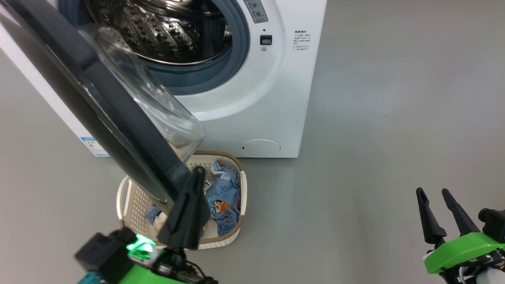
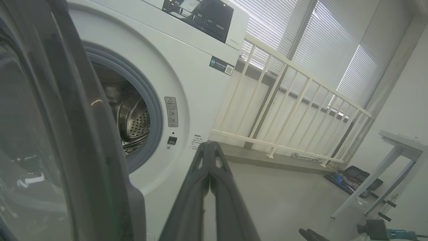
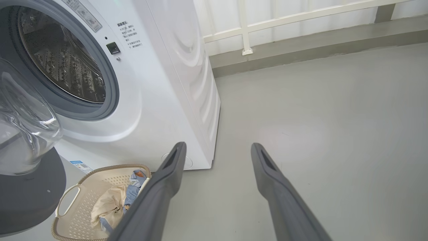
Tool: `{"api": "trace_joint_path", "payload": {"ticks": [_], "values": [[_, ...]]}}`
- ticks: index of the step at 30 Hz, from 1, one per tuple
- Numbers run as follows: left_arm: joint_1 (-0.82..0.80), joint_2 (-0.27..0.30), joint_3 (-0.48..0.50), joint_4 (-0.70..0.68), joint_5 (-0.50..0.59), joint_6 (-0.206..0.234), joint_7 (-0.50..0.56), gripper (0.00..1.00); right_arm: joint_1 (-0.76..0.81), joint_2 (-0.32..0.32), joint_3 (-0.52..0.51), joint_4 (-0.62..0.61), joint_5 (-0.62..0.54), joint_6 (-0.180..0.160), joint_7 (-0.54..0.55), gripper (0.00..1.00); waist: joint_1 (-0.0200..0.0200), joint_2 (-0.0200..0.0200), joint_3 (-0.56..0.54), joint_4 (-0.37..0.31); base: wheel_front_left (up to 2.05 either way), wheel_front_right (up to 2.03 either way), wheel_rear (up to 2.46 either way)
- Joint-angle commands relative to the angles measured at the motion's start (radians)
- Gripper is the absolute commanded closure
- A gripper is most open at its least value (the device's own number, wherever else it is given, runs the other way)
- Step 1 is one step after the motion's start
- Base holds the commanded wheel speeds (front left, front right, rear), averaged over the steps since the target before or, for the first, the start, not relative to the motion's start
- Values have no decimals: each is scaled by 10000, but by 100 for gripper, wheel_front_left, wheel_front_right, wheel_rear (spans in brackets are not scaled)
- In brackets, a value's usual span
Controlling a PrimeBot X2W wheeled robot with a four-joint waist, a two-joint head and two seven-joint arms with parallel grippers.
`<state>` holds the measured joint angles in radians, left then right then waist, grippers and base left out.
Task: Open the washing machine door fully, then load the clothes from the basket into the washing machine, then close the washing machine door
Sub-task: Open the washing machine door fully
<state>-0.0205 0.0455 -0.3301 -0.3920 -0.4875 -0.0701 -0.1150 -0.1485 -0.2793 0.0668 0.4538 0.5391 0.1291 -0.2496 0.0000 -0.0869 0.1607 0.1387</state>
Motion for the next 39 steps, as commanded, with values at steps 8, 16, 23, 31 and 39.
{"api": "trace_joint_path", "payload": {"ticks": [8,16,23,31,39], "values": [[-966,48,-259,1908,-878,118,-618,100,-44,-144,123,-262,-201,16,-122,0,0,0,107,-84,0,0,0],[-1577,48,-343,3108,-1147,68,-1013,100,-74,-151,86,-304,-242,16,-122,0,0,0,139,-78,0,0,0],[-1742,48,-294,3783,-1231,62,-1189,100,-29,-156,84,-359,-276,16,-122,0,0,0,69,-50,0,0,0],[-1703,113,-111,4121,-1221,88,-1290,100,41,-173,104,-383,-266,16,-122,0,0,0,-28,46,0,0,0],[-1511,265,112,4309,-1241,135,-1346,100,53,-226,141,-406,-237,16,-122,0,0,0,-129,200,0,0,0]]}}
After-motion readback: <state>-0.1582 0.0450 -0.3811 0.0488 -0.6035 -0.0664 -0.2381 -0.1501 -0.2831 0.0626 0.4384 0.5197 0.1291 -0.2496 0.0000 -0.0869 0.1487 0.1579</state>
